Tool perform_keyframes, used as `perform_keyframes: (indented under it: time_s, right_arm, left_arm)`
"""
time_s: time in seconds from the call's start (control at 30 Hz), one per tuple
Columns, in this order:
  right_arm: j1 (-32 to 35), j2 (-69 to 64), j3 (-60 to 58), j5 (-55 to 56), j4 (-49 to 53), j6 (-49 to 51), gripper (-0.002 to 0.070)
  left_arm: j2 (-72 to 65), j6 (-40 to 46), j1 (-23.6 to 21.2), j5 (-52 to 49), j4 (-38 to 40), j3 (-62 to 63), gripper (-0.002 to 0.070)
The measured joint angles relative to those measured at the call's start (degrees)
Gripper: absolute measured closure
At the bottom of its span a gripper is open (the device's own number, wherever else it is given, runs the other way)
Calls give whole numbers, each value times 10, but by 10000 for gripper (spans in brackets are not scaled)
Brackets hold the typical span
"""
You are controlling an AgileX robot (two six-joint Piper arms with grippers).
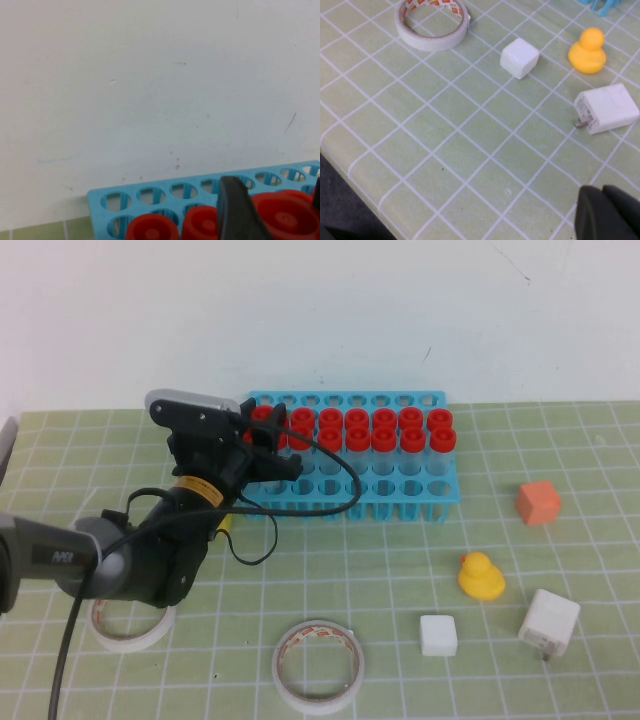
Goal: Place the test tubes
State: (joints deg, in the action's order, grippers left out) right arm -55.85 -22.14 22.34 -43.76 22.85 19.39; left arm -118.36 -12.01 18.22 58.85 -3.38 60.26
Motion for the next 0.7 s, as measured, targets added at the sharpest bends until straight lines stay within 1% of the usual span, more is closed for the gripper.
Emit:
perform_keyframes:
  time_s: [0.17,0.7]
  right_arm:
    - [0,0,0,0,0,0,676]
    - [0,0,0,0,0,0,678]
  left_arm:
    - [-1,-2,-2,5,-22,0,412]
    - [-3,-2,-3,5,-44,0,412]
